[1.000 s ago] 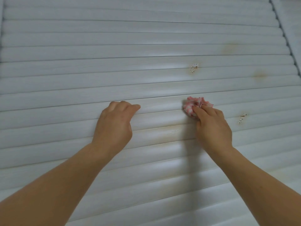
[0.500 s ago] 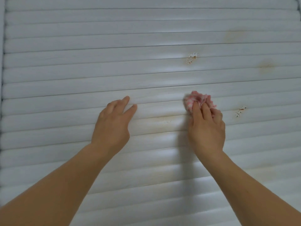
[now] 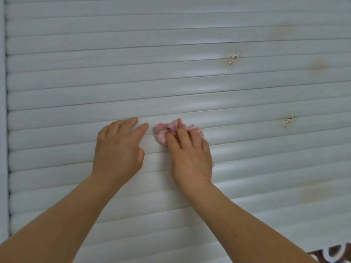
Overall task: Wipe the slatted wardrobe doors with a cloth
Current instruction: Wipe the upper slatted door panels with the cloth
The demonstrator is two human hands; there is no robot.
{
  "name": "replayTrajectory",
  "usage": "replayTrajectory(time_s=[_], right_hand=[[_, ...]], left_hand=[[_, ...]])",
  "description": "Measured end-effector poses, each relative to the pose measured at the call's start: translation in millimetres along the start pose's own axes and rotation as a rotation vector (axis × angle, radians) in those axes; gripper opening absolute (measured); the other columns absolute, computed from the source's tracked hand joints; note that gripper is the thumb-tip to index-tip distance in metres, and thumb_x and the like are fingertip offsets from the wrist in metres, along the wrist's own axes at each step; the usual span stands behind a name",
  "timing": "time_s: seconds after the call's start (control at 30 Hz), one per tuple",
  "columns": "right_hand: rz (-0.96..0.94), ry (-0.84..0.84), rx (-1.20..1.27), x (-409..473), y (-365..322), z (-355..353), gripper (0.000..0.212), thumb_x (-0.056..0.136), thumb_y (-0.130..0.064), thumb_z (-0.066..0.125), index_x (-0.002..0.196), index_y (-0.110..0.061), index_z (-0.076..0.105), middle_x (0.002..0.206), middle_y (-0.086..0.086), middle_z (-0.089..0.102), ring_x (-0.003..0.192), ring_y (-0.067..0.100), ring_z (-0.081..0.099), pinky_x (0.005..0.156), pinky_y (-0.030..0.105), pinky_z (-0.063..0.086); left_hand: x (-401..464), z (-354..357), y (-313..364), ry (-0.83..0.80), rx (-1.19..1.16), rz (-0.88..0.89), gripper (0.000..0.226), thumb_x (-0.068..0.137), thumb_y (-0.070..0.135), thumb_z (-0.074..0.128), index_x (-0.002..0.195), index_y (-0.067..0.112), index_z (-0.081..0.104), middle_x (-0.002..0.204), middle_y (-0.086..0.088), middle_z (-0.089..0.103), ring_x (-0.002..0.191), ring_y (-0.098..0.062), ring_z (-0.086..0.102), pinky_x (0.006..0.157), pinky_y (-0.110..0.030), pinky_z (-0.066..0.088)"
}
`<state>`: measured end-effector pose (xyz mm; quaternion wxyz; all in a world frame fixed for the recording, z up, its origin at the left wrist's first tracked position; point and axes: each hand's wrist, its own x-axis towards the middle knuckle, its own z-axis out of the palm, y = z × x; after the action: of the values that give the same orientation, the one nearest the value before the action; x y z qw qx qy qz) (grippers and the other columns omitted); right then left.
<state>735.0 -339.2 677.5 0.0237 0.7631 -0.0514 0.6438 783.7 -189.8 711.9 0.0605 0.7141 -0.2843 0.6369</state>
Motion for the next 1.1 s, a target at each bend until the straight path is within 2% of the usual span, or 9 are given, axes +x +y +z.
replayTrajectory(time_s=[0.07, 0.17, 0.3, 0.5, 0.73, 0.83, 0.93, 1.0, 1.1], right_hand=[[-0.032, 0.014, -0.010, 2, 1, 0, 0.047, 0.072, -0.016, 0.034, 0.101, -0.018, 0.070, 0.116, 0.010, 0.063, 0.106, 0.035, 0.055, 0.085, 0.038, 0.036], [-0.032, 0.036, -0.035, 4, 27, -4, 0.043, 0.071, -0.022, 0.036, 0.097, -0.024, 0.071, 0.120, 0.011, 0.061, 0.111, 0.032, 0.040, 0.082, 0.037, 0.048], [0.161, 0.013, -0.061, 1, 78, -18, 0.038, 0.074, -0.022, 0.042, 0.101, -0.024, 0.069, 0.126, 0.013, 0.056, 0.109, 0.037, 0.044, 0.077, 0.045, 0.049], [0.402, -0.064, -0.067, 0, 92, -26, 0.043, 0.092, -0.012, 0.043, 0.132, -0.027, 0.049, 0.146, 0.002, 0.035, 0.125, 0.034, 0.029, 0.091, 0.042, 0.035], [0.139, 0.007, -0.042, 6, 27, -8, 0.049, 0.070, -0.020, 0.031, 0.102, -0.025, 0.068, 0.111, 0.004, 0.063, 0.105, 0.028, 0.037, 0.070, 0.040, 0.048], [0.060, -0.028, -0.091, 5, 31, -10, 0.052, 0.067, -0.019, 0.030, 0.104, -0.027, 0.067, 0.109, 0.001, 0.063, 0.103, 0.028, 0.040, 0.067, 0.038, 0.047], [0.122, -0.057, -0.130, 3, 60, -18, 0.046, 0.075, -0.024, 0.034, 0.108, -0.025, 0.065, 0.112, 0.003, 0.062, 0.104, 0.033, 0.052, 0.066, 0.038, 0.047], [0.198, -0.060, -0.134, 2, 80, -25, 0.043, 0.082, -0.023, 0.037, 0.117, -0.023, 0.062, 0.122, 0.005, 0.058, 0.109, 0.036, 0.050, 0.070, 0.042, 0.046], [0.358, -0.116, -0.105, 1, 97, -28, 0.043, 0.094, -0.017, 0.041, 0.134, -0.029, 0.047, 0.146, -0.002, 0.036, 0.129, 0.032, 0.028, 0.089, 0.042, 0.037]], left_hand=[[0, -1, -1, -0.002, 0.011, 0.007, 0.055, 0.063, 0.018, 0.053, 0.117, 0.016, 0.062, 0.123, -0.010, 0.059, 0.110, -0.031, 0.053, 0.093, -0.050, 0.038], [-1, -3, -3, -0.011, 0.014, 0.025, 0.053, 0.063, 0.018, 0.053, 0.116, 0.017, 0.063, 0.122, -0.010, 0.060, 0.109, -0.030, 0.055, 0.094, -0.055, 0.037], [-2, -3, -6, -0.007, 0.004, 0.043, 0.053, 0.065, 0.018, 0.052, 0.116, 0.017, 0.063, 0.124, -0.009, 0.059, 0.111, -0.029, 0.053, 0.094, -0.056, 0.036], [1, -2, -7, 0.001, -0.040, 0.038, 0.053, 0.064, 0.019, 0.052, 0.115, 0.017, 0.064, 0.123, -0.009, 0.059, 0.108, -0.034, 0.054, 0.088, -0.050, 0.042], [0, 3, -6, 0.029, -0.055, 0.024, 0.052, 0.064, 0.018, 0.052, 0.115, 0.016, 0.064, 0.123, -0.010, 0.059, 0.109, -0.034, 0.053, 0.089, -0.050, 0.041], [0, 3, -5, 0.015, -0.063, 0.008, 0.051, 0.067, 0.017, 0.053, 0.117, 0.017, 0.063, 0.125, -0.010, 0.057, 0.112, -0.033, 0.049, 0.091, -0.051, 0.038], [-1, 5, -5, 0.002, -0.082, -0.006, 0.053, 0.066, 0.005, 0.067, 0.118, 0.016, 0.062, 0.127, -0.010, 0.056, 0.113, -0.034, 0.047, 0.093, -0.052, 0.036], [-1, 6, -5, 0.005, -0.086, 0.003, 0.058, 0.062, 0.000, 0.070, 0.117, 0.016, 0.063, 0.126, -0.011, 0.057, 0.112, -0.033, 0.047, 0.092, -0.053, 0.037], [-1, 7, -5, 0.018, -0.101, 0.003, 0.060, 0.060, -0.003, 0.070, 0.116, 0.016, 0.063, 0.125, -0.010, 0.058, 0.111, -0.028, 0.042, 0.091, -0.052, 0.037]])
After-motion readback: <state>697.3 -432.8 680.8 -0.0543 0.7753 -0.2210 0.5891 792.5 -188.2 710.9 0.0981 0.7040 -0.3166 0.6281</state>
